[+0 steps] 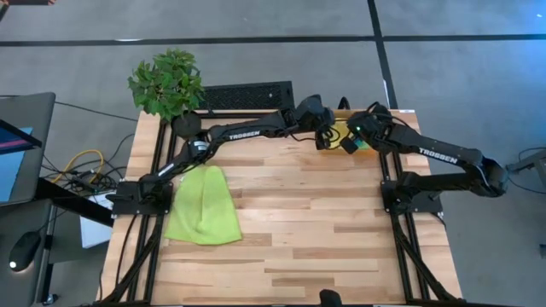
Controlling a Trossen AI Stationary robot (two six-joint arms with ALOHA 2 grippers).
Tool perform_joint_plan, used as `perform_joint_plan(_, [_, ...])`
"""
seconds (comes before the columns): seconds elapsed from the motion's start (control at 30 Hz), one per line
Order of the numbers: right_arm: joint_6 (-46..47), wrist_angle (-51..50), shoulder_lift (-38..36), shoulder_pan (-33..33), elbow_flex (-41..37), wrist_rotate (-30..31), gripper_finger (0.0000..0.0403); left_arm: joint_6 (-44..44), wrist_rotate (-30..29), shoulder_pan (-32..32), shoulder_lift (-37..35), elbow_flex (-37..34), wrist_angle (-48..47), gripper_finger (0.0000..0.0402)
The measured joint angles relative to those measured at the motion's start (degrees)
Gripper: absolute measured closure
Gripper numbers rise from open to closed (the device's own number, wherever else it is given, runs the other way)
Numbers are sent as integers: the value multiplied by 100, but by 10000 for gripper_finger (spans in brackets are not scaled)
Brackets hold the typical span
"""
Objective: Fold microfiber towels
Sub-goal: Put the yellow microfiber towel into the orange bin, then fold the light green microfiber towel
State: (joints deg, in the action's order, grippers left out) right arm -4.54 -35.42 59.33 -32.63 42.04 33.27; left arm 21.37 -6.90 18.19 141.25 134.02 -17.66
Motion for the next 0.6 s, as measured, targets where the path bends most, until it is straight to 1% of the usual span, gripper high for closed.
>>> perform_joint_plan(0.13, [0,31,164,-61,-4,0,358,9,-307,5,61,-4,147,388])
perform_joint_plan(0.27, [0,26,264,-115,-7,28,349,82,-581,14,151,35,197,355])
perform_joint_plan(0.37, [-10,37,302,-154,-9,18,336,58,-533,27,155,35,202,325])
perform_joint_plan(0.47, [-48,63,299,-207,-11,8,314,55,-516,37,151,8,202,293])
perform_joint_plan(0.6, [-76,137,299,-281,-11,-1,268,39,-559,51,151,4,224,252])
